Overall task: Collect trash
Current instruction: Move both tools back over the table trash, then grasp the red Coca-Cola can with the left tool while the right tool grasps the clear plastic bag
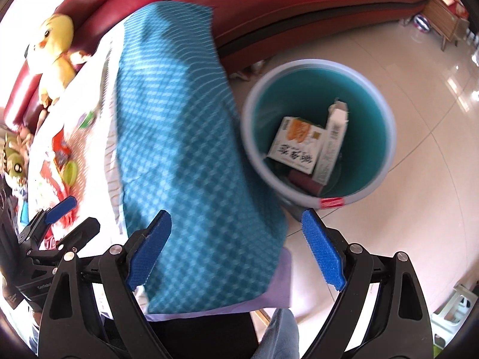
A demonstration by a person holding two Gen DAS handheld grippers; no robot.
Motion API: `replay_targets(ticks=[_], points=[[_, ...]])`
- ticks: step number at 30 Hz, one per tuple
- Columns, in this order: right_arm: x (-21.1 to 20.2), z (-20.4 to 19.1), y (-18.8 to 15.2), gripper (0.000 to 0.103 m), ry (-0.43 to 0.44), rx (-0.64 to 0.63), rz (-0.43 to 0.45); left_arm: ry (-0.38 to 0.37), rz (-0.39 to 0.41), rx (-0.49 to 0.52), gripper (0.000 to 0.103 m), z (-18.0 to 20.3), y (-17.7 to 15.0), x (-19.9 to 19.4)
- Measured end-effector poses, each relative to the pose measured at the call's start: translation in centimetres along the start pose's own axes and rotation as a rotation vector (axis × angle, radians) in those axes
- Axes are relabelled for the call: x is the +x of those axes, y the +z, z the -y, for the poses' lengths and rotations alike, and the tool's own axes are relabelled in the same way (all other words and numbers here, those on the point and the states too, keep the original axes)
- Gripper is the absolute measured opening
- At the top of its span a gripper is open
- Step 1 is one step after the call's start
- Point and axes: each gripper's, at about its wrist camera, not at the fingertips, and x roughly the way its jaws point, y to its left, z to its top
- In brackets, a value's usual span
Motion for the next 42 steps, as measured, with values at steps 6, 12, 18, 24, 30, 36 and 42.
replay_targets(ticks=[6,12,18,24,30,36,42], points=[[0.7,-5.2,-1.5,0.085,0.023,-0.070,-0.025,0.030,0.035,-0.053,0.099,-3.9,-2.5,-2.5],[1.5,-10.4,-2.8,0.085,0.060,-0.142,-0.040,0.079,0.091,-0.119,0.099,-8.3,-4.9,-5.6],[2.7,-14.9,-4.3,0.085,0.096,-0.194,-0.066,0.163,0.149,-0.162,0.099,-13.2,-7.1,-8.8],[4.4,-18.9,-5.7,0.085,0.123,-0.247,-0.109,0.244,0.186,-0.226,0.099,-18.0,-9.5,-11.3],[5.6,-21.3,-6.3,0.085,0.123,-0.288,-0.141,0.277,0.181,-0.274,0.099,-21.7,-11.0,-11.3],[6.7,-22.3,-6.1,0.085,0.106,-0.300,-0.166,0.272,0.148,-0.272,0.097,-23.0,-10.9,-9.8],[6.9,-22.6,-5.4,0.085,0.101,-0.295,-0.163,0.272,0.123,-0.199,0.087,-22.3,-10.3,-8.7]])
